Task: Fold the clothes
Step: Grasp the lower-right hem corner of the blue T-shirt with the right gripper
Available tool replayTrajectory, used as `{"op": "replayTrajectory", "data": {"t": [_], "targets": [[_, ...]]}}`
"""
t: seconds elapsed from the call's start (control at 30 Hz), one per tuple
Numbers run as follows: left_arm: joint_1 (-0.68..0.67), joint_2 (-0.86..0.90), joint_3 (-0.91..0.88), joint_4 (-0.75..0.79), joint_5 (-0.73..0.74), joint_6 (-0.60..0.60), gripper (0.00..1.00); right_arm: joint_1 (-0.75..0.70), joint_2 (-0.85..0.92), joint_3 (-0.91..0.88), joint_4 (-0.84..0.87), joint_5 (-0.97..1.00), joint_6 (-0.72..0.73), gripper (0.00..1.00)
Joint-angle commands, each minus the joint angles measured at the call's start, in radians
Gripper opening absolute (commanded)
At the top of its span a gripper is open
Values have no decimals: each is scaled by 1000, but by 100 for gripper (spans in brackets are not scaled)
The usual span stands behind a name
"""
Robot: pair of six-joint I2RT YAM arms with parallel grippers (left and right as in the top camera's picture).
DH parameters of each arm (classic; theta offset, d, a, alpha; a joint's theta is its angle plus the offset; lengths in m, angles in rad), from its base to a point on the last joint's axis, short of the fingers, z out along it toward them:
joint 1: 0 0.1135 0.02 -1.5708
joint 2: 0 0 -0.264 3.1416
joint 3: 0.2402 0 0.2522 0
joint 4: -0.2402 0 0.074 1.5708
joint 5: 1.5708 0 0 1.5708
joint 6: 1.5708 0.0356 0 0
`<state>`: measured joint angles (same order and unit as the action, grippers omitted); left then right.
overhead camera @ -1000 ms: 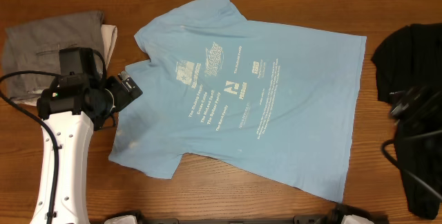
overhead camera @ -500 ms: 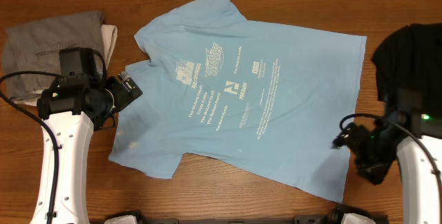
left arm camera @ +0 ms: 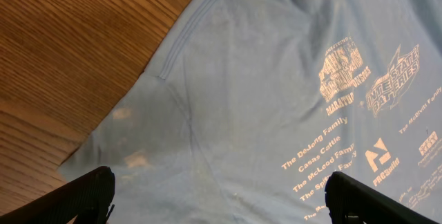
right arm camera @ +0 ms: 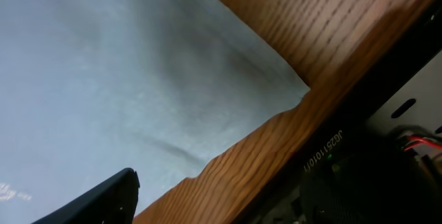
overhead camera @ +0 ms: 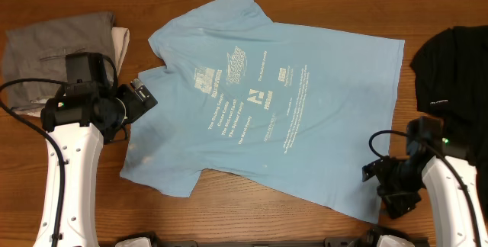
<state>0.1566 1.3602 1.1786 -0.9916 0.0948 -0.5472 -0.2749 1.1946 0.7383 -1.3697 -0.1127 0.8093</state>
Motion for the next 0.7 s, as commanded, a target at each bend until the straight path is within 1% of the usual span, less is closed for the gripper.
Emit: {"op": "replayTrajectory", "data": {"t": [0.0,0.17,0.23,0.33,0.43,0.53,0.67], "targets": [[-6,6,2,1,7,9,100,0,10,-32,24,16,94,79],[-6,6,2,1,6,9,100,0,49,-81,109,7,142,79],[-6,6,2,1,7,9,100,0,70,-112,172,-29,142,79],[-6,6,2,1,7,9,100,0,105,-190,315,-100,143,81],[-6,6,2,1,7,9,100,0,130,-253,406,-106,165,81],[-6,6,2,1,7,9,100,0,152,-289,476,-102,165,77],[-6,6,2,1,7,9,100,0,167,-286,532,-88,163,73]]}}
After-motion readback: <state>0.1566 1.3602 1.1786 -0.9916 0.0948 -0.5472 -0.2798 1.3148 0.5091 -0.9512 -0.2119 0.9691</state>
